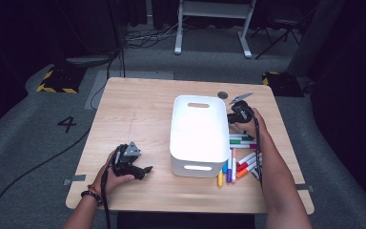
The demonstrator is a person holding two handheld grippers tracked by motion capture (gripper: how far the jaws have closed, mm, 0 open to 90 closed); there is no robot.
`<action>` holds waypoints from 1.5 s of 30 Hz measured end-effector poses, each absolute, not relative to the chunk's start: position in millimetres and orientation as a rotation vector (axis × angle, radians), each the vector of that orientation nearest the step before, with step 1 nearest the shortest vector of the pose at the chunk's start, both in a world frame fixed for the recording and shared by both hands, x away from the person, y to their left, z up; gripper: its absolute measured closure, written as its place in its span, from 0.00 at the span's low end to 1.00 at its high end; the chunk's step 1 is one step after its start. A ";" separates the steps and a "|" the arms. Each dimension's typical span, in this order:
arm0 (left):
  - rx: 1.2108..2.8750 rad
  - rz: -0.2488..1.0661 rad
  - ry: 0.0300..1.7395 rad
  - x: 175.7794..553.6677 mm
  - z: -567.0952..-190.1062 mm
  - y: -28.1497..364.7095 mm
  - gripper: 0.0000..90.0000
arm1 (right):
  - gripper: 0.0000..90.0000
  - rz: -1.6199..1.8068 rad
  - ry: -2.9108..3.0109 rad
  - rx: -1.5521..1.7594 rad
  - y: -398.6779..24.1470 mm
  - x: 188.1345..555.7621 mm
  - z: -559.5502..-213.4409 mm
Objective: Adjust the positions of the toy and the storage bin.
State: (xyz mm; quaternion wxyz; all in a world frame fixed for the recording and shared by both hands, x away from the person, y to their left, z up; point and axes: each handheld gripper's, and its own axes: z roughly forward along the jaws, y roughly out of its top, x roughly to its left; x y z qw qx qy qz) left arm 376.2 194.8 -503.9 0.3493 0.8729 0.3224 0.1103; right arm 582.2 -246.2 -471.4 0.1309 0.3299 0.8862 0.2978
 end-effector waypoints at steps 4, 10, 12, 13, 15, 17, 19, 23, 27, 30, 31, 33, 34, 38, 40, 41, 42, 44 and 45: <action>2.261 0.286 0.834 376.3 -504.0 194.8 0.16 | 0.83 0.924 2.528 0.979 -251.7 578.2 -464.5; 2.261 0.286 0.834 376.3 -504.0 194.8 0.16 | 0.83 1.022 2.450 0.981 -262.2 567.4 -448.9; 2.261 0.286 0.834 376.3 -504.0 194.8 0.16 | 0.83 1.056 2.421 0.979 -266.9 564.0 -444.6; 2.261 0.286 0.834 376.3 -504.0 194.8 0.16 | 0.83 1.077 2.409 0.978 -269.0 562.4 -442.8; 2.261 0.286 0.834 376.3 -503.9 194.8 0.16 | 0.83 1.107 2.390 0.968 -272.9 559.1 -439.0; 2.261 0.286 0.834 376.3 -504.0 194.8 0.16 | 0.83 1.144 2.367 0.956 -275.9 554.8 -434.0; 2.261 0.286 0.834 376.3 -504.0 194.8 0.16 | 0.83 1.157 2.342 0.957 -278.1 551.7 -429.3; 2.262 0.286 0.834 376.3 -503.9 194.8 0.16 | 0.83 1.220 2.272 0.967 -288.2 545.3 -418.5; 2.262 0.286 0.833 376.4 -503.9 194.9 0.16 | 0.83 1.271 2.235 0.956 -294.9 535.5 -408.5; 2.262 0.286 0.834 376.3 -503.9 194.8 0.16 | 0.83 1.311 2.220 0.935 -295.8 524.7 -399.3; 2.262 0.286 0.834 376.4 -503.9 194.8 0.16 | 0.83 1.312 2.219 0.920 -296.3 521.0 -395.8; 2.262 0.285 0.834 376.3 -503.9 194.8 0.16 | 0.83 1.332 2.215 0.904 -297.2 513.9 -389.2; 2.262 0.285 0.834 376.3 -503.9 194.8 0.16 | 0.83 1.340 2.209 0.905 -296.9 510.3 -386.1; 2.261 0.286 0.834 376.3 -504.0 194.8 0.16 | 0.83 1.360 2.195 0.872 -296.4 498.3 -376.5; 2.261 0.286 0.834 376.3 -504.0 194.8 0.16 | 0.83 1.377 2.193 0.862 -295.6 493.1 -372.7; 2.261 0.286 0.834 376.3 -504.0 194.8 0.16 | 0.83 1.374 2.194 0.858 -294.8 490.5 -371.0; 2.261 0.286 0.834 376.3 -504.0 194.8 0.16 | 0.83 1.373 2.195 0.850 -294.0 488.4 -369.6; 2.261 0.286 0.834 376.3 -504.0 194.8 0.16 | 0.83 1.375 2.190 0.844 -293.3 484.5 -366.5; 2.261 0.286 0.834 376.3 -504.0 194.8 0.16 | 0.83 1.379 2.187 0.837 -293.0 482.2 -364.1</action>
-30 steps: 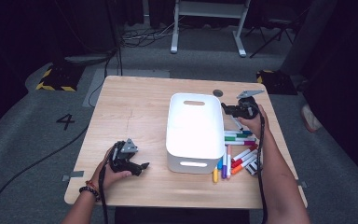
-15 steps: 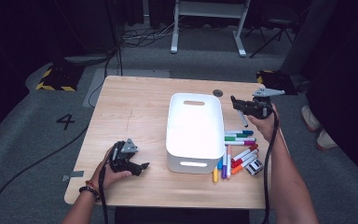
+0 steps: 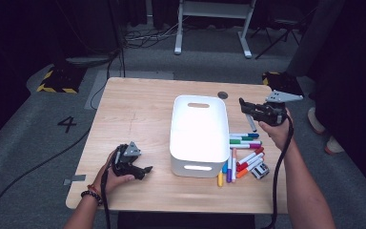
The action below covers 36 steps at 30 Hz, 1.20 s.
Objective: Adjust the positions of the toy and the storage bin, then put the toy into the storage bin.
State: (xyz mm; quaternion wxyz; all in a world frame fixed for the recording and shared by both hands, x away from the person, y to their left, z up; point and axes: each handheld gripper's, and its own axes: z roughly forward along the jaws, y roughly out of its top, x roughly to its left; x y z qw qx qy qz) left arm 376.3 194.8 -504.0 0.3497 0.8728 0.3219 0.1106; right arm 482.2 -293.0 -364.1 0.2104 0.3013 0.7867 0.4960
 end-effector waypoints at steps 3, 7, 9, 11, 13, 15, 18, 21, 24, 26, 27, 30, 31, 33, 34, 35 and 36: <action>2.261 0.284 0.839 375.9 -504.0 194.7 0.16 | 0.83 1.404 2.189 0.818 -294.1 479.3 -357.5; 2.261 0.283 0.839 376.0 -504.0 194.8 0.16 | 0.83 1.434 2.179 0.809 -294.3 472.1 -349.5; 2.260 0.283 0.839 376.0 -504.0 194.7 0.16 | 0.83 1.436 2.179 0.803 -293.7 468.0 -345.9; 2.260 0.284 0.839 376.0 -504.0 194.7 0.16 | 0.83 1.446 2.176 0.788 -292.8 463.7 -341.3; 2.263 0.289 0.832 376.4 -504.0 194.9 0.16 | 0.83 1.467 2.169 0.769 -291.5 458.9 -336.1; 2.262 0.287 0.834 376.4 -504.0 194.7 0.16 | 0.83 1.476 2.170 0.745 -289.5 454.0 -330.3; 2.263 0.286 0.833 376.6 -504.0 194.7 0.16 | 0.83 1.492 2.172 0.710 -285.2 447.1 -322.2; 2.264 0.288 0.832 376.7 -503.9 194.8 0.16 | 0.83 1.481 2.179 0.673 -279.3 441.0 -313.3; 2.265 0.287 0.831 376.7 -503.9 194.8 0.16 | 0.83 1.504 2.184 0.647 -272.9 437.1 -307.1; 2.265 0.285 0.832 376.7 -503.9 194.8 0.16 | 0.83 1.520 2.191 0.628 -267.2 434.8 -304.5; 2.265 0.285 0.832 376.7 -503.9 194.8 0.16 | 0.83 1.523 2.197 0.618 -264.2 433.8 -303.7; 2.265 0.285 0.832 376.7 -503.9 194.8 0.16 | 0.83 1.526 2.226 0.593 -252.9 432.0 -302.4; 2.265 0.286 0.831 376.8 -503.9 194.9 0.16 | 0.83 1.529 2.231 0.590 -249.9 431.7 -302.1; 2.263 0.280 0.835 376.7 -504.0 194.7 0.16 | 0.83 1.529 2.242 0.558 -243.4 431.5 -301.2; 2.263 0.280 0.834 376.7 -504.0 194.7 0.16 | 0.83 1.533 2.251 0.559 -240.4 430.6 -300.6; 2.263 0.280 0.834 376.8 -504.0 194.7 0.16 | 0.83 1.544 2.254 0.547 -237.7 430.6 -300.0; 2.263 0.280 0.834 376.8 -504.0 194.7 0.16 | 0.83 1.546 2.257 0.538 -234.6 430.3 -299.3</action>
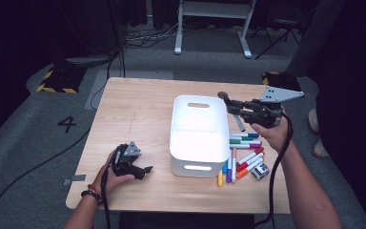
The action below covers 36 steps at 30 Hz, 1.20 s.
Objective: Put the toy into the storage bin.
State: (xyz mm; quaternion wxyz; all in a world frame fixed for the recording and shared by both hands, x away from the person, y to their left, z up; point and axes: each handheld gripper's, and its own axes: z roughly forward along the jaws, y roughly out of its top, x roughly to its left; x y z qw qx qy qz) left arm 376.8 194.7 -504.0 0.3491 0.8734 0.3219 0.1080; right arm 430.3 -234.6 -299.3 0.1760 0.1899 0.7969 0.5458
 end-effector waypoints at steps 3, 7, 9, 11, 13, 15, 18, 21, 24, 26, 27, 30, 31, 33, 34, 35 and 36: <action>2.264 0.282 0.834 376.8 -503.9 194.7 0.16 | 0.83 1.539 2.271 0.503 -224.8 430.0 -297.4; 2.270 0.292 0.826 377.4 -503.6 195.1 0.16 | 0.83 1.538 2.296 0.477 -212.7 427.9 -297.4; 2.270 0.296 0.827 377.3 -503.5 195.1 0.16 | 0.83 1.522 2.314 0.450 -205.8 425.4 -297.8; 2.270 0.295 0.827 377.3 -503.6 195.0 0.16 | 0.83 1.510 2.333 0.423 -199.4 421.7 -299.1; 2.270 0.297 0.827 377.3 -503.5 195.1 0.16 | 0.83 1.508 2.355 0.410 -193.9 419.5 -301.7; 2.270 0.294 0.827 377.3 -503.6 195.0 0.16 | 0.83 1.487 2.380 0.393 -187.6 417.1 -304.7; 2.270 0.296 0.827 377.3 -503.6 195.1 0.16 | 0.83 1.468 2.419 0.371 -179.2 414.4 -309.7; 2.270 0.296 0.827 377.3 -503.5 195.1 0.16 | 0.83 1.440 2.460 0.352 -172.5 411.3 -315.6; 2.270 0.294 0.827 377.3 -503.6 195.0 0.16 | 0.83 1.397 2.512 0.338 -166.1 408.6 -322.2; 2.270 0.296 0.826 377.3 -503.5 195.1 0.16 | 0.83 1.351 2.559 0.321 -161.9 406.1 -326.2; 2.271 0.297 0.826 377.3 -503.5 195.1 0.16 | 0.83 1.341 2.571 0.317 -160.5 405.3 -327.3; 2.269 0.293 0.827 377.2 -503.7 195.0 0.16 | 0.83 1.284 2.613 0.299 -155.3 401.7 -331.1; 2.270 0.298 0.826 377.3 -503.5 195.1 0.16 | 0.83 1.265 2.624 0.291 -153.6 400.0 -332.4; 2.270 0.294 0.828 377.2 -503.6 195.0 0.16 | 0.83 1.253 2.646 0.274 -150.3 397.0 -336.1; 2.270 0.298 0.826 377.3 -503.5 195.1 0.16 | 0.83 1.238 2.656 0.269 -148.5 395.4 -338.2; 2.270 0.295 0.827 377.3 -503.6 195.0 0.16 | 0.83 1.223 2.665 0.264 -146.6 394.0 -340.4; 2.270 0.298 0.826 377.3 -503.5 195.1 0.16 | 0.83 1.207 2.675 0.252 -145.4 393.3 -342.4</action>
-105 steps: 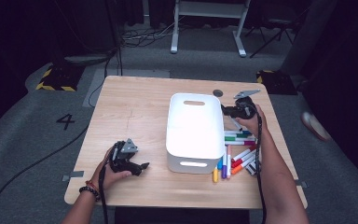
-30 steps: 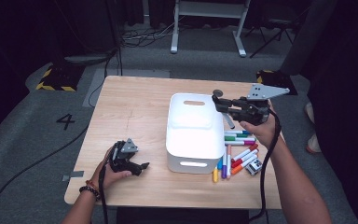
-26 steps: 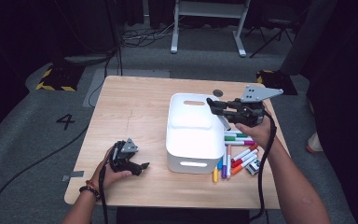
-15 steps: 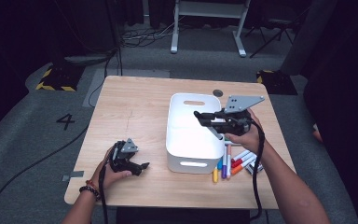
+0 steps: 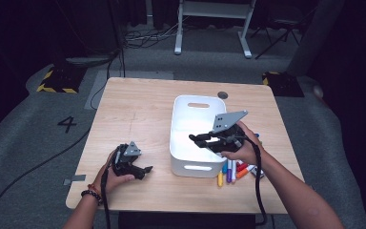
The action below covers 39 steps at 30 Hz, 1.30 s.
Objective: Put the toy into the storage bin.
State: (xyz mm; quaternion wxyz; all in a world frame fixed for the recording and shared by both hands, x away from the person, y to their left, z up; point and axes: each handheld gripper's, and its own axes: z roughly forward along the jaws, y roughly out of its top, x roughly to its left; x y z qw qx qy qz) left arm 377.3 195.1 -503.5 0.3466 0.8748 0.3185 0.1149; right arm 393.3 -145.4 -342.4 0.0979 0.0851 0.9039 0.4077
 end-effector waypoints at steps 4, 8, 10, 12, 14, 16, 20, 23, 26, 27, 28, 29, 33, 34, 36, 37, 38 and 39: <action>2.270 0.297 0.826 377.3 -503.5 195.1 0.16 | 0.83 1.103 2.731 0.226 -139.5 389.3 -350.6; 2.270 0.297 0.826 377.3 -503.5 195.1 0.16 | 0.83 1.048 2.778 0.229 -136.2 390.6 -354.3; 2.266 0.287 0.832 377.1 -503.9 194.8 0.16 | 0.83 1.026 2.799 0.240 -134.4 393.1 -355.2; 2.268 0.289 0.828 377.2 -503.8 194.9 0.16 | 0.83 1.012 2.822 0.237 -132.7 395.4 -356.8; 2.266 0.287 0.832 377.1 -503.9 194.8 0.16 | 0.83 0.997 2.839 0.242 -131.5 396.6 -358.2; 2.270 0.297 0.826 377.3 -503.5 195.1 0.16 | 0.83 0.992 2.850 0.245 -131.5 398.0 -359.6; 2.266 0.285 0.831 377.1 -504.0 194.7 0.16 | 0.82 0.979 2.880 0.247 -130.3 398.2 -362.5; 2.266 0.289 0.832 377.0 -503.8 194.8 0.16 | 0.82 0.964 2.892 0.246 -128.9 397.1 -364.0; 2.271 0.298 0.826 377.3 -503.5 195.1 0.16 | 0.79 0.972 2.887 0.249 -129.5 396.7 -364.6; 2.270 0.297 0.826 377.3 -503.5 195.1 0.16 | 0.79 0.972 2.885 0.250 -129.7 396.5 -364.7; 2.269 0.293 0.827 377.2 -503.7 195.0 0.16 | 0.79 0.973 2.883 0.250 -130.0 396.7 -364.9; 2.270 0.296 0.826 377.3 -503.6 195.1 0.16 | 0.76 0.973 2.887 0.256 -130.6 397.2 -364.7; 2.270 0.296 0.826 377.4 -503.6 195.1 0.16 | 0.74 0.992 2.878 0.259 -132.3 397.7 -365.1; 2.267 0.288 0.828 377.2 -503.8 194.8 0.16 | 0.72 1.003 2.872 0.265 -132.9 396.9 -365.1; 2.270 0.296 0.825 377.4 -503.6 195.1 0.16 | 0.70 1.026 2.854 0.258 -135.6 395.3 -364.5; 2.271 0.296 0.825 377.4 -503.6 195.1 0.16 | 0.68 1.039 2.840 0.261 -137.5 394.6 -363.9; 2.270 0.293 0.826 377.3 -503.6 195.0 0.16 | 0.67 1.054 2.824 0.267 -139.8 393.8 -363.0; 2.270 0.295 0.826 377.3 -503.6 195.1 0.16 | 0.65 1.068 2.808 0.272 -142.5 393.0 -361.8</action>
